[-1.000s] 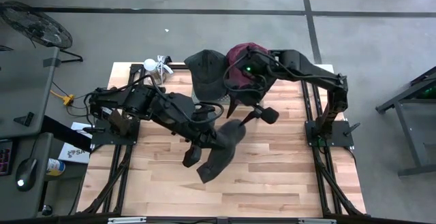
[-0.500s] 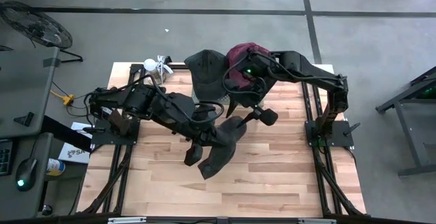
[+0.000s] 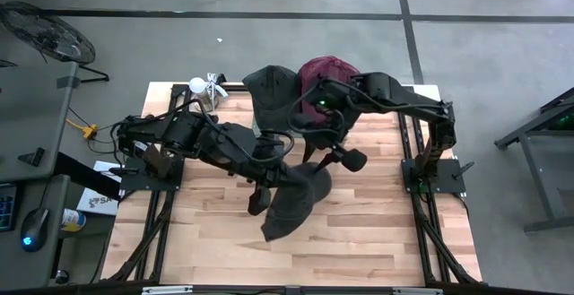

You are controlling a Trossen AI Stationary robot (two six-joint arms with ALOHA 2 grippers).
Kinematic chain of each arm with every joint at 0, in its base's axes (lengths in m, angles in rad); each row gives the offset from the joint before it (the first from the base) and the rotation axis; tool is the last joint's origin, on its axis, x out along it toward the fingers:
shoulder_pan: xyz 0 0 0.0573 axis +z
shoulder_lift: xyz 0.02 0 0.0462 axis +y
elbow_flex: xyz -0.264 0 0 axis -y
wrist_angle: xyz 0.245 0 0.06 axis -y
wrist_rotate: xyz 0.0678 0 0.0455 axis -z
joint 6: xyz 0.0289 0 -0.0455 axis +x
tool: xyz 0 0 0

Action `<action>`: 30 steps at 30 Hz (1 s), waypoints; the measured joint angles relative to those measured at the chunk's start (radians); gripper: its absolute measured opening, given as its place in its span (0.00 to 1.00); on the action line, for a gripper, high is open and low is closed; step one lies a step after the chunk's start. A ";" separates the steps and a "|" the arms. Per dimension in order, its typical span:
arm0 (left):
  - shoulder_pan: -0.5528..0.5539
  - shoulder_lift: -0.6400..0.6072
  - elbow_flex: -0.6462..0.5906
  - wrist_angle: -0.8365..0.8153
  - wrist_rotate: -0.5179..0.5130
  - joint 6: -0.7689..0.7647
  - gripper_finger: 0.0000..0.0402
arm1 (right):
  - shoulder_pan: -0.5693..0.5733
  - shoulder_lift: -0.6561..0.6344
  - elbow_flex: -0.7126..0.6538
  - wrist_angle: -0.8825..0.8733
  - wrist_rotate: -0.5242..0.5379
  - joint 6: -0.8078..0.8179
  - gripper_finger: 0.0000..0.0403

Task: Pick & Place hat
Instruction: Stack the black cap on the other black caps on the shelf

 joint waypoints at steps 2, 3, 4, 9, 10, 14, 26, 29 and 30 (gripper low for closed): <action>0.000 0.000 0.000 0.000 0.008 0.000 0.00 | -0.005 0.000 0.000 -0.015 0.000 0.000 0.32; 0.000 0.000 0.000 0.000 0.011 0.000 0.00 | -0.006 0.000 0.000 -0.024 -0.002 0.000 0.31; 0.000 0.000 0.000 0.000 0.010 0.000 0.00 | -0.006 0.000 0.000 -0.033 -0.002 0.000 0.29; 0.000 0.000 0.000 -0.002 -0.005 0.000 0.00 | -0.007 0.000 0.000 -0.041 0.000 0.001 0.21; 0.000 0.000 0.000 -0.004 -0.007 0.000 0.00 | -0.006 0.000 0.000 -0.045 0.000 0.004 0.18; 0.000 0.000 0.000 -0.008 -0.009 0.000 0.00 | -0.008 0.000 0.000 -0.047 0.006 0.049 0.04; 0.000 0.000 0.000 -0.009 -0.047 -0.003 0.08 | 0.011 0.000 0.000 -0.054 0.078 0.148 0.01; 0.000 0.000 0.000 -0.009 -0.084 0.008 0.14 | 0.022 -0.001 0.000 -0.063 0.103 0.153 0.01; 0.000 0.000 0.000 -0.008 -0.094 0.009 0.17 | 0.026 -0.001 0.000 -0.071 0.113 0.155 0.01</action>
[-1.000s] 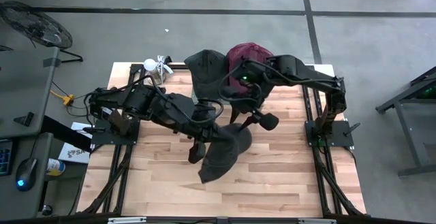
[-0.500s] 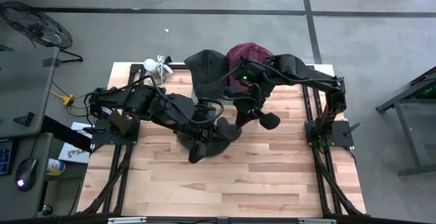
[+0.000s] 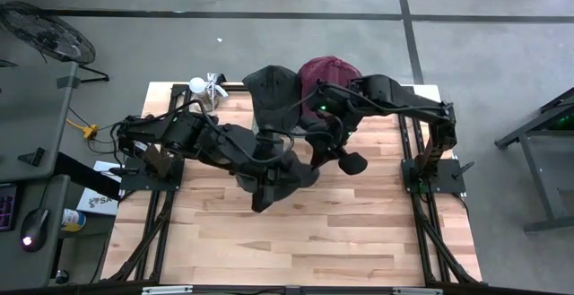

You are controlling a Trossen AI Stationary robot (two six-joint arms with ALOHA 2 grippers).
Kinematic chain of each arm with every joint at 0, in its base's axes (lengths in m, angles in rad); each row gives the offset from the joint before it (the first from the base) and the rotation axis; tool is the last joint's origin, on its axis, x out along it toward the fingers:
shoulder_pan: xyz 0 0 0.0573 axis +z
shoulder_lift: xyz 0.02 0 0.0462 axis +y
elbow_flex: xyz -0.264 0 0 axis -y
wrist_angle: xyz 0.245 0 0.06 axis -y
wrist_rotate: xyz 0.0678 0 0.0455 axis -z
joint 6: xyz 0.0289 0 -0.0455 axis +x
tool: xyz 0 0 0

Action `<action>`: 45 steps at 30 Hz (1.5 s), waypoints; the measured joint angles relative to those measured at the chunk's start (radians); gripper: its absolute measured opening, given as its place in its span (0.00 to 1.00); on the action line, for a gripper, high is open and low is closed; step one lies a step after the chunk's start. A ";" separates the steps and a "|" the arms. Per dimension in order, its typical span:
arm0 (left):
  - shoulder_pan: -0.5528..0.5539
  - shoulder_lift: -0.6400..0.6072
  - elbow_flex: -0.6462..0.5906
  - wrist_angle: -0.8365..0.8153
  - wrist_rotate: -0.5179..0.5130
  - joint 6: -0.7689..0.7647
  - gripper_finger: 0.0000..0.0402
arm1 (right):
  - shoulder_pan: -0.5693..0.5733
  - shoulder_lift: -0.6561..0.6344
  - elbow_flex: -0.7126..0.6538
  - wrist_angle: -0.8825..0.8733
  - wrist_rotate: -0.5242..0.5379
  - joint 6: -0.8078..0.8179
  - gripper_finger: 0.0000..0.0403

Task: Pick & Place hat
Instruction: Stack the black cap on the other black caps on the shelf

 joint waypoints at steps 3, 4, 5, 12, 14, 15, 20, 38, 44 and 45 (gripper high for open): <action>0.001 -0.012 -0.001 0.002 -0.026 0.015 0.27 | 0.012 0.000 0.000 -0.016 0.038 0.015 0.01; 0.001 -0.021 -0.001 0.001 -0.038 0.020 0.31 | 0.015 0.000 0.000 -0.015 0.046 0.022 0.01; 0.000 -0.030 -0.001 -0.003 -0.050 0.026 0.34 | 0.018 0.000 0.000 -0.012 0.058 0.030 0.01; 0.000 -0.108 -0.001 0.007 -0.102 0.043 0.48 | 0.021 -0.015 0.000 -0.001 0.149 0.082 0.00; -0.001 -0.135 0.000 0.003 -0.137 0.043 0.48 | 0.021 -0.025 0.000 0.019 0.181 0.102 0.00; -0.006 -0.150 0.000 0.002 -0.150 0.043 0.48 | 0.021 -0.031 0.000 0.028 0.193 0.105 0.00; -0.020 -0.196 0.000 -0.058 -0.236 0.051 0.48 | 0.018 -0.066 0.000 0.095 0.210 0.137 0.00; -0.019 -0.281 0.000 -0.253 -0.339 0.422 0.48 | -0.061 -0.097 0.000 0.209 0.393 0.267 0.00; -0.019 -0.329 0.001 -0.346 -0.393 0.487 0.48 | -0.093 -0.097 0.000 0.235 0.397 0.291 0.00; -0.019 -0.334 0.001 -0.370 -0.393 0.496 0.48 | -0.097 -0.097 0.000 0.240 0.397 0.291 0.00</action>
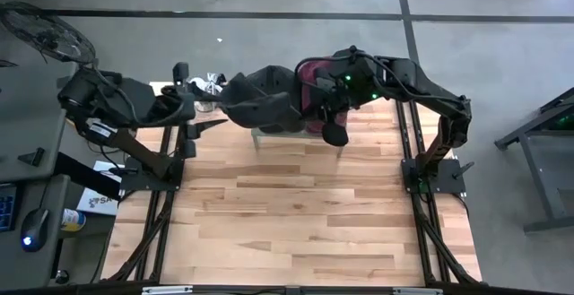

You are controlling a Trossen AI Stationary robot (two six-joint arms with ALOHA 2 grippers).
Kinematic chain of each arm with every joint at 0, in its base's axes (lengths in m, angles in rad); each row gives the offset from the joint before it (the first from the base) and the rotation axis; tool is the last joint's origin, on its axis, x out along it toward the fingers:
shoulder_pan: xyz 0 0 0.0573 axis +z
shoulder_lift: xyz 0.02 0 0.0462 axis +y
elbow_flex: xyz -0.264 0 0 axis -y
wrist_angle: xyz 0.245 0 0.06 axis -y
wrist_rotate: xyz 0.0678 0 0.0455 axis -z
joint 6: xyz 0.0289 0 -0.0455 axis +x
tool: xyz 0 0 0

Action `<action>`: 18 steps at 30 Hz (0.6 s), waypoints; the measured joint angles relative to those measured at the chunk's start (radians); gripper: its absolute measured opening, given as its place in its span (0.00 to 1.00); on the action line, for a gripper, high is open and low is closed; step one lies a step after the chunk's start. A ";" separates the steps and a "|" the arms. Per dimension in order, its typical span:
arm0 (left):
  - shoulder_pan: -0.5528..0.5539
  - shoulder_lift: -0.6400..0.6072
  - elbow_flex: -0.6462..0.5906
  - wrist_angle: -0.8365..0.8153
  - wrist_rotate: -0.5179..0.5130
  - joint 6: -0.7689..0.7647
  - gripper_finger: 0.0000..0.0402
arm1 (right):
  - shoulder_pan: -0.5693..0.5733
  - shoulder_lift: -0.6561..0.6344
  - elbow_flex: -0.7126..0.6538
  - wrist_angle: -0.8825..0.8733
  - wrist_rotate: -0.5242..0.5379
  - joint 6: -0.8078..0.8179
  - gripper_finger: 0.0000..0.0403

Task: Pick & Place hat
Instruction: Stack the black cap on the other black caps on the shelf

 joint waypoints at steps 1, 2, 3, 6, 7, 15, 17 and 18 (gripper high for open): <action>0.000 -0.001 0.000 -0.023 0.001 0.004 0.48 | -0.003 0.000 0.000 0.005 0.000 0.002 0.00; 0.000 0.000 0.000 -0.041 0.002 0.006 0.48 | -0.005 0.000 0.000 0.009 -0.001 0.007 0.00; 0.000 0.001 0.000 -0.059 0.002 0.006 0.48 | -0.008 0.000 0.000 0.012 -0.003 0.016 0.00; 0.000 0.003 -0.001 -0.100 0.002 0.014 0.48 | -0.009 0.000 0.000 0.021 -0.004 0.022 0.00; 0.000 0.006 -0.001 -0.111 0.000 0.020 0.48 | -0.009 0.000 0.000 0.023 -0.005 0.022 0.00; 0.001 0.019 -0.012 -0.126 -0.087 0.036 0.48 | -0.007 0.000 0.000 0.022 -0.006 0.044 0.00; 0.001 0.022 -0.012 -0.125 -0.083 0.040 0.48 | -0.002 0.000 0.000 0.023 -0.011 0.044 0.00; 0.001 0.023 -0.012 -0.125 -0.086 0.039 0.48 | 0.000 0.000 0.000 0.025 -0.012 0.044 0.00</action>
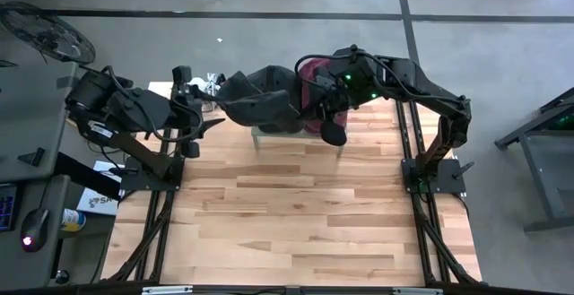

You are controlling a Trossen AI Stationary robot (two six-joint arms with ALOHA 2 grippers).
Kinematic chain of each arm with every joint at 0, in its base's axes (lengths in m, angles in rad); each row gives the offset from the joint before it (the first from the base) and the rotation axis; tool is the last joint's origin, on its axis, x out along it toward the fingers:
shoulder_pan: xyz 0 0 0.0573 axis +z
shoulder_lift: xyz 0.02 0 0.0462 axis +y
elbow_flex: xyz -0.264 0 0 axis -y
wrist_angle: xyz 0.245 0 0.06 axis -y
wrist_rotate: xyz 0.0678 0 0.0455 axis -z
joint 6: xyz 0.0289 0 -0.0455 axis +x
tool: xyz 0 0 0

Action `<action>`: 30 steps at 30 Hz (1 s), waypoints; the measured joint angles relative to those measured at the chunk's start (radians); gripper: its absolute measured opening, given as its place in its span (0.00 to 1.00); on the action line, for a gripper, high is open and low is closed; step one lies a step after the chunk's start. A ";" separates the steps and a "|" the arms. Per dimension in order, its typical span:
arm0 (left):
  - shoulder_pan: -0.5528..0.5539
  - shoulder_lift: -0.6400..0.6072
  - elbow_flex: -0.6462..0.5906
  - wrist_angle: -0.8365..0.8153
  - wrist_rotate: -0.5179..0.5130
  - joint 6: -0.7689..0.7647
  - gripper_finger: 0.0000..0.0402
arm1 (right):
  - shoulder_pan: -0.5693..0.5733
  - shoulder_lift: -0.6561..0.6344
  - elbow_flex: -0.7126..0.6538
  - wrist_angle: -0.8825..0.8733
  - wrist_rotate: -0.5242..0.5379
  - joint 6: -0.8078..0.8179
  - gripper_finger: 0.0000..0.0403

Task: Pick & Place hat
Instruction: Stack the black cap on the other black caps on the shelf

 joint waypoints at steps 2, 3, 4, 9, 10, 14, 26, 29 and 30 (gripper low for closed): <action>0.000 0.007 -0.002 0.002 -0.005 0.000 0.48 | 0.006 0.000 0.000 0.004 -0.001 0.000 0.00; 0.000 0.014 -0.003 0.003 -0.004 0.000 0.48 | 0.007 0.000 0.000 0.003 -0.002 0.000 0.00; 0.000 0.019 -0.004 0.002 -0.006 0.000 0.48 | 0.009 0.000 0.000 0.003 -0.004 -0.001 0.00; 0.000 0.043 -0.005 0.002 -0.013 -0.003 0.48 | 0.014 0.000 0.000 0.005 -0.005 -0.001 0.00; 0.000 0.048 -0.005 0.002 -0.016 -0.009 0.48 | 0.014 0.000 0.000 0.005 -0.005 0.000 0.00; 0.000 0.054 -0.005 0.001 -0.026 -0.020 0.48 | 0.014 0.000 0.000 0.001 -0.005 -0.001 0.00; -0.001 0.053 -0.005 -0.025 -0.036 -0.099 0.17 | 0.014 0.000 0.000 -0.012 -0.005 -0.023 0.00; -0.001 0.053 -0.005 -0.025 -0.033 -0.100 0.10 | 0.014 0.000 0.000 -0.012 -0.005 -0.025 0.00; -0.001 0.053 -0.005 -0.026 -0.030 -0.101 0.10 | 0.014 0.000 0.000 -0.012 -0.005 -0.025 0.00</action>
